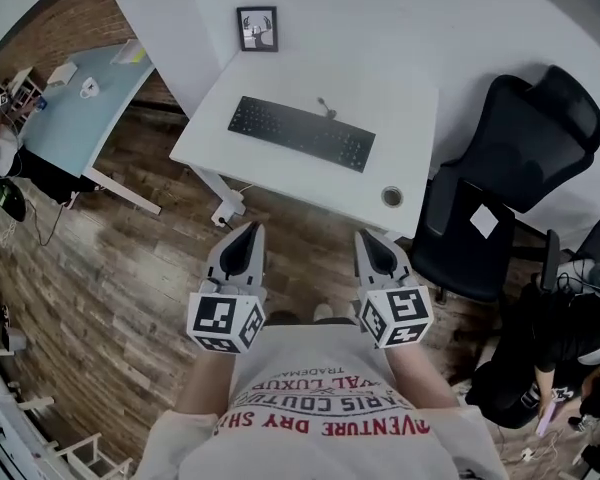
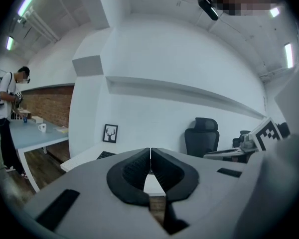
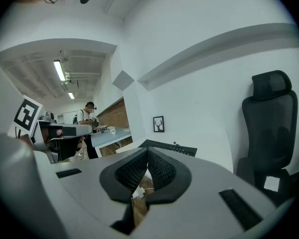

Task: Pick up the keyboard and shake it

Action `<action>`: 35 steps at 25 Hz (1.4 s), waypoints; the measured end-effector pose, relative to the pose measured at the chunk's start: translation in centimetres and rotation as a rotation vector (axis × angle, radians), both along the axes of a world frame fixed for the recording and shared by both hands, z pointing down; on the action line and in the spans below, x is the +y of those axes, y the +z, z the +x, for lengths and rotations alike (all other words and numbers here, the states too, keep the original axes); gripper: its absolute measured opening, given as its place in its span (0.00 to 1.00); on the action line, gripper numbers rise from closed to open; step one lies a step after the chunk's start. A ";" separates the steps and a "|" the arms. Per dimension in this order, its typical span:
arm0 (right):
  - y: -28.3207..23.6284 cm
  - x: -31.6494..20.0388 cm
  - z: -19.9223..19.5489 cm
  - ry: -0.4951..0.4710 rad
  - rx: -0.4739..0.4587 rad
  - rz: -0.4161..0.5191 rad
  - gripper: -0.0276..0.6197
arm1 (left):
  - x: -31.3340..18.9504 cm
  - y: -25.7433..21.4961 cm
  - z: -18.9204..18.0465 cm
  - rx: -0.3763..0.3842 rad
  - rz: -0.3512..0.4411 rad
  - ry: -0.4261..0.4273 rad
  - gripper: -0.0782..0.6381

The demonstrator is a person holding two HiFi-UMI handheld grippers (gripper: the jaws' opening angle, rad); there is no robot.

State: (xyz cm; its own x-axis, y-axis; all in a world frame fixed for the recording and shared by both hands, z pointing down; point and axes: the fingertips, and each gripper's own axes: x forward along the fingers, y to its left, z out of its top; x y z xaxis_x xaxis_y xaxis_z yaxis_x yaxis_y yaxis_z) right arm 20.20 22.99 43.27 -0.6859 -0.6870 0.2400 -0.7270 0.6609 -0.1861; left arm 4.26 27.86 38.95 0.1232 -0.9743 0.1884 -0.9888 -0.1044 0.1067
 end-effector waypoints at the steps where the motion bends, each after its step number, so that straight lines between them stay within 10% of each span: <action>1: 0.5 -0.9 0.4 0.009 0.001 -0.015 0.08 | -0.8 0.4 0.2 0.007 -0.009 0.003 0.15; 15: 3.3 -11.8 -0.2 0.151 0.023 -0.091 0.08 | -13.9 3.8 -3.9 0.067 -0.076 0.065 0.15; 35: 5.1 -25.1 -12.5 0.453 0.006 -0.181 0.08 | -31.5 7.9 -19.5 0.090 -0.198 0.299 0.15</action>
State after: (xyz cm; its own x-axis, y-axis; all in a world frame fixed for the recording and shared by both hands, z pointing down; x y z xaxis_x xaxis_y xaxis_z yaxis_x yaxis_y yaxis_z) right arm 7.74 -2.11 48.33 -0.3256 -0.8631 0.3860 -0.9356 0.2351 -0.2635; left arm -15.28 -3.60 46.81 0.4215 -0.8385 0.3454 -0.9035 -0.3557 0.2389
